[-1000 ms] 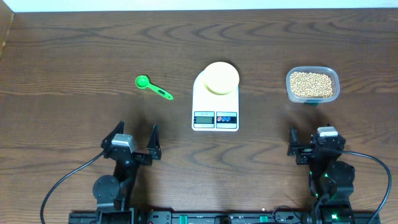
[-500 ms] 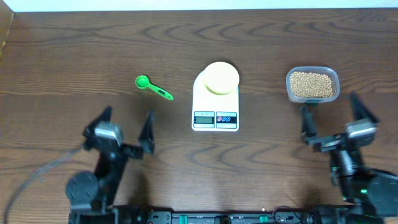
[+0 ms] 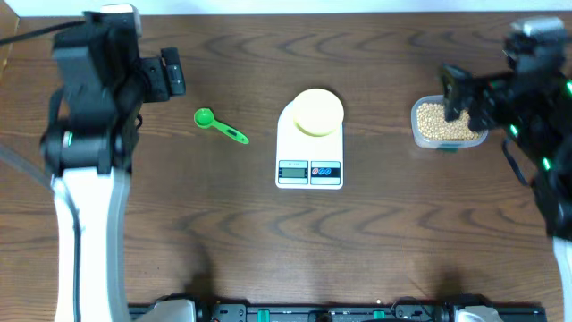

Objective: Scoop item into bowl and weigh 50g on scale
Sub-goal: 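Reach the left gripper to the green scoop and grasp its bowl end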

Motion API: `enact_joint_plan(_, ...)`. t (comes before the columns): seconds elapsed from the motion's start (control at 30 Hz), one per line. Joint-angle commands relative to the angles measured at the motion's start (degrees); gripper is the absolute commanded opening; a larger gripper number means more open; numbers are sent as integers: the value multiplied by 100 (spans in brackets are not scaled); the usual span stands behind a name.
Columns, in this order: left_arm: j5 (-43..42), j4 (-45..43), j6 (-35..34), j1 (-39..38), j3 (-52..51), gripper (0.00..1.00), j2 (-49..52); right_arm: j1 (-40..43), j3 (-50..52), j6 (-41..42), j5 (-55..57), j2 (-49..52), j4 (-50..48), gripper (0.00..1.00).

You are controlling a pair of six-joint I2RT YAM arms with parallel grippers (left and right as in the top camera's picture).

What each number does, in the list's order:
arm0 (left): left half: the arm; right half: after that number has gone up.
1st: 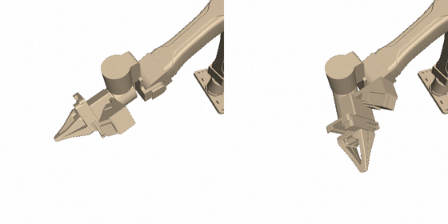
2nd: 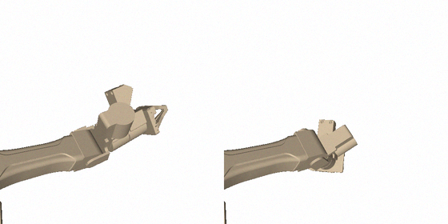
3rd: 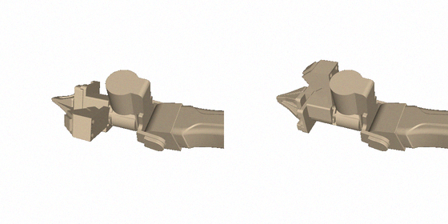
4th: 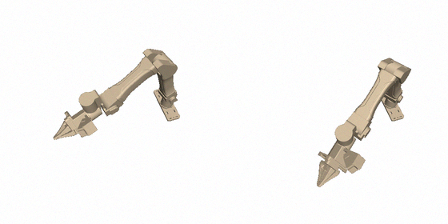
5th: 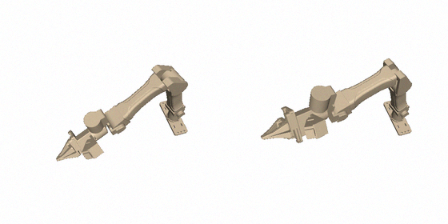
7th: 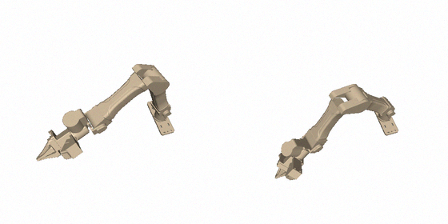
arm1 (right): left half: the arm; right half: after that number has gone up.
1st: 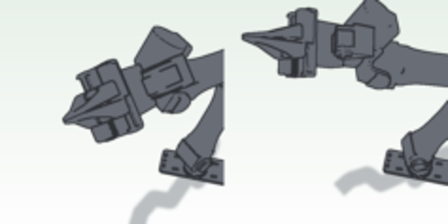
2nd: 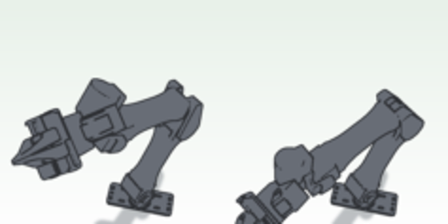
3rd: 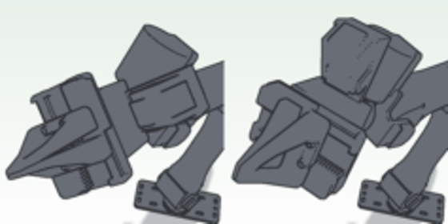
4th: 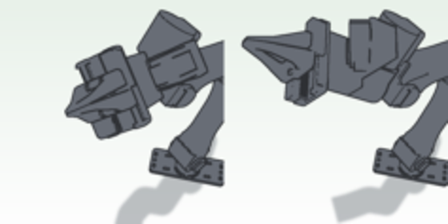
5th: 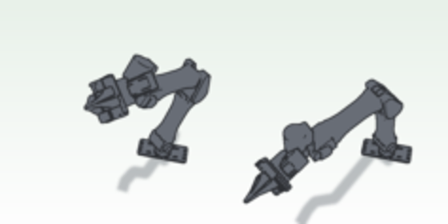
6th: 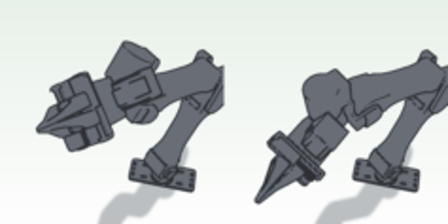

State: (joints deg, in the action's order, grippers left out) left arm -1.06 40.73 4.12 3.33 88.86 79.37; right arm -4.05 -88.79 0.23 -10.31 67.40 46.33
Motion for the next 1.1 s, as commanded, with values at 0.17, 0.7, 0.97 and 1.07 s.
enact_joint_plan(0.17,455,678,59,70,157,98,1137,-35,-63,345,-686,1016,468,99)
enact_joint_plan(0.7,-151,232,59,101,157,99,3606,-81,-63,660,-2240,2184,-68,99)
enact_joint_plan(0.97,-127,-98,59,118,157,98,4253,-466,-63,713,-2223,2186,-46,99)
enact_joint_plan(1.07,-127,-138,59,138,157,98,4284,-584,-63,802,-2223,2186,-44,99)
